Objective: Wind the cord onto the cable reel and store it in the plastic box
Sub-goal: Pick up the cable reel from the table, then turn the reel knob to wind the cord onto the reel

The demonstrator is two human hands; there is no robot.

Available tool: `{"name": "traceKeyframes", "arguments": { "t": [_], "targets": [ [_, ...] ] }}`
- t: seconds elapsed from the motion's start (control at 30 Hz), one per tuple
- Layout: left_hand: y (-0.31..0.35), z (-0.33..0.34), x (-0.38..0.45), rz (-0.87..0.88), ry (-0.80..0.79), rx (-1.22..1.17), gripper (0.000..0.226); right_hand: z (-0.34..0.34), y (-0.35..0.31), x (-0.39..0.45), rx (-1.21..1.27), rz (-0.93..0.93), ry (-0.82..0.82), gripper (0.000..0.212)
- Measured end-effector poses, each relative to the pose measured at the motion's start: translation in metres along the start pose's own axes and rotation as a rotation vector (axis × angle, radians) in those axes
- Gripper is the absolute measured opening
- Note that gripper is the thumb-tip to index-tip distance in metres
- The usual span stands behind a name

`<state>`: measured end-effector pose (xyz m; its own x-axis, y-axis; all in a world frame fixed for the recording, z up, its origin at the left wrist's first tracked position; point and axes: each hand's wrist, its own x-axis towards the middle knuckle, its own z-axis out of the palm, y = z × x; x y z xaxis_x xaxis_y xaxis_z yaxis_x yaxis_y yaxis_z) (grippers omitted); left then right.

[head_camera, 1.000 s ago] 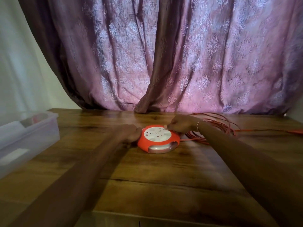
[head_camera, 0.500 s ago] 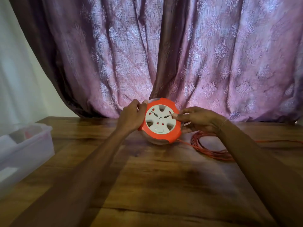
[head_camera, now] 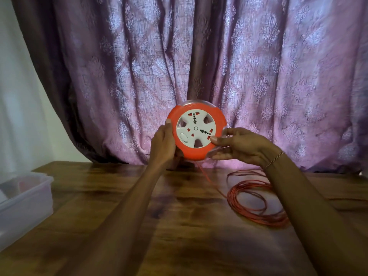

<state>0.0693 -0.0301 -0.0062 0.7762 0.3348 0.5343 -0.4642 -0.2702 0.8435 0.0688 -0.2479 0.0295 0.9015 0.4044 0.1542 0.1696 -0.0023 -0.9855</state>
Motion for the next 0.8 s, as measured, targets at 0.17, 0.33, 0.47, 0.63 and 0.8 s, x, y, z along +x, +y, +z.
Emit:
{"name": "traceKeyframes", "arguments": {
  "t": [0.17,0.33,0.47,0.63,0.8],
  "targets": [
    [0.017,0.003,0.012,0.082,-0.01,0.045,0.049,-0.009,-0.001,-0.002,-0.02,-0.05,0.02,0.036],
    [0.019,0.002,0.014,0.161,0.032,0.065,0.055,-0.009,-0.008,-0.01,-0.242,-0.103,0.095,0.042],
    [0.021,0.0,0.013,0.244,0.121,0.103,0.061,0.004,-0.014,-0.018,-0.952,-0.467,0.547,0.067],
    [0.029,0.007,0.007,0.28,0.141,0.088,0.057,0.033,-0.034,-0.034,-1.162,-0.704,0.436,0.056],
    [0.029,0.015,0.004,0.351,0.137,0.153,0.049,0.055,-0.028,-0.031,-1.487,-0.5,0.392,0.06]
  ]
}}
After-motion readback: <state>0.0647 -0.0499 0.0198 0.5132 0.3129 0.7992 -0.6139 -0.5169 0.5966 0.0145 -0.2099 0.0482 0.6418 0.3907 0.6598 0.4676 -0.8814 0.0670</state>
